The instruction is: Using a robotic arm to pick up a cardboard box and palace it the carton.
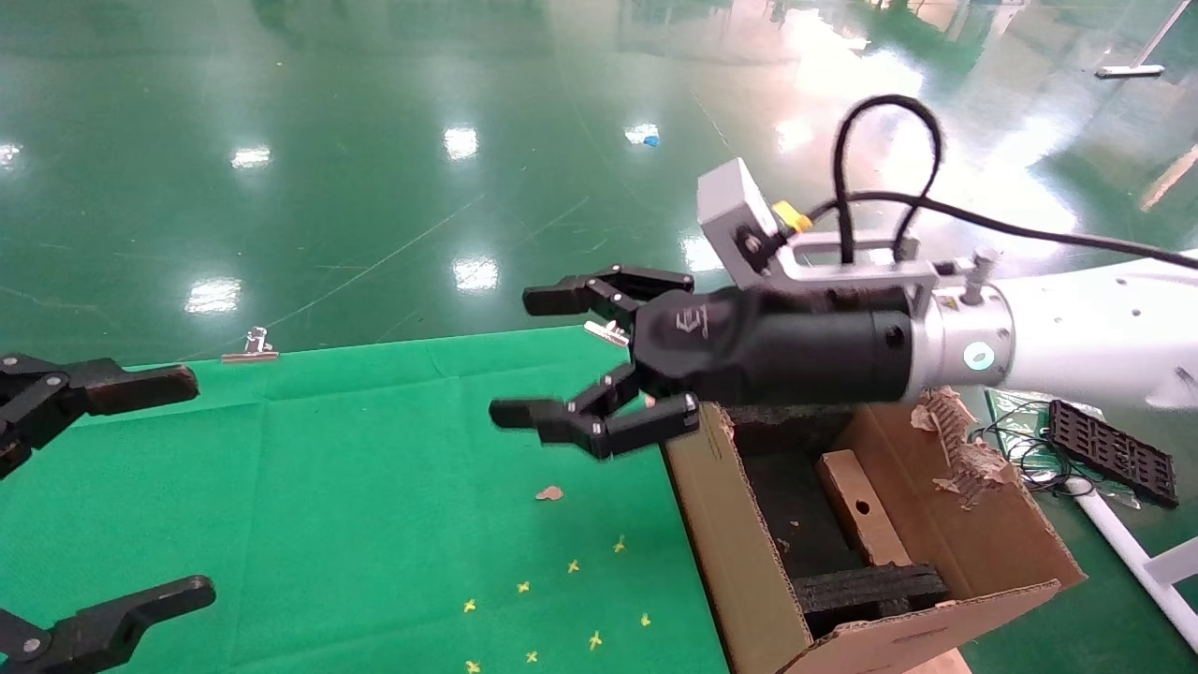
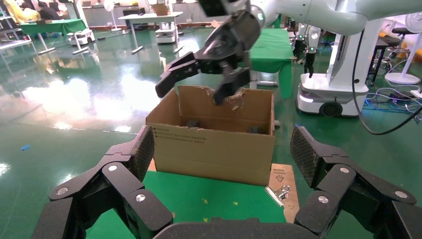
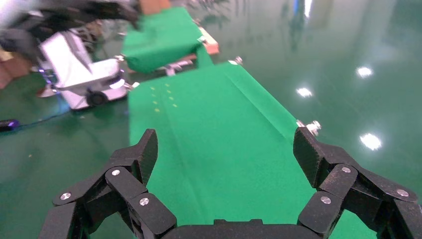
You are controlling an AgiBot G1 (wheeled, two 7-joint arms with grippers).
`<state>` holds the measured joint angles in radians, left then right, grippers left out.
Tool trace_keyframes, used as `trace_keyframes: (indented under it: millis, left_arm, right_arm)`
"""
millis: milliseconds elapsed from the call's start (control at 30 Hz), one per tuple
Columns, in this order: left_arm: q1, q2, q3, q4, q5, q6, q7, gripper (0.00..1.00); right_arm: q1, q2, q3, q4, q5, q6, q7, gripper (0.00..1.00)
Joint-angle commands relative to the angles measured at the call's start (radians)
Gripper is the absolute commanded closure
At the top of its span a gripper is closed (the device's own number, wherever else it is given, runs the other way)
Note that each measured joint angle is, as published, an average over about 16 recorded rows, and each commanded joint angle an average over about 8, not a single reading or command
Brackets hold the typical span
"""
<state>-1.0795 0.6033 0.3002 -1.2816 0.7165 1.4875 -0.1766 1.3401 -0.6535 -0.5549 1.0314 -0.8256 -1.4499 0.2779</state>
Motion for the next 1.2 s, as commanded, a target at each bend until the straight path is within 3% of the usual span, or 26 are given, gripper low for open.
trace_keyframes:
  millis: [33,500,1200]
  left_arm:
    - [0.000,0.000,0.000,0.000,0.000,0.000,0.000,0.00]
    - [0.000,0.000,0.001,0.000,-0.001,-0.001,0.000,0.00]
    - [0.000,0.000,0.001,0.000,-0.001,-0.001,0.000,0.00]
  right_arm:
    - [-0.041,0.006,0.042,0.039,0.015,-0.007,-0.014,0.00]
    - [-0.289,0.045,0.297,0.273,0.103,-0.049,-0.095,0.00]
    - [-0.272,0.044,0.281,0.258,0.098,-0.047,-0.091,0.00]
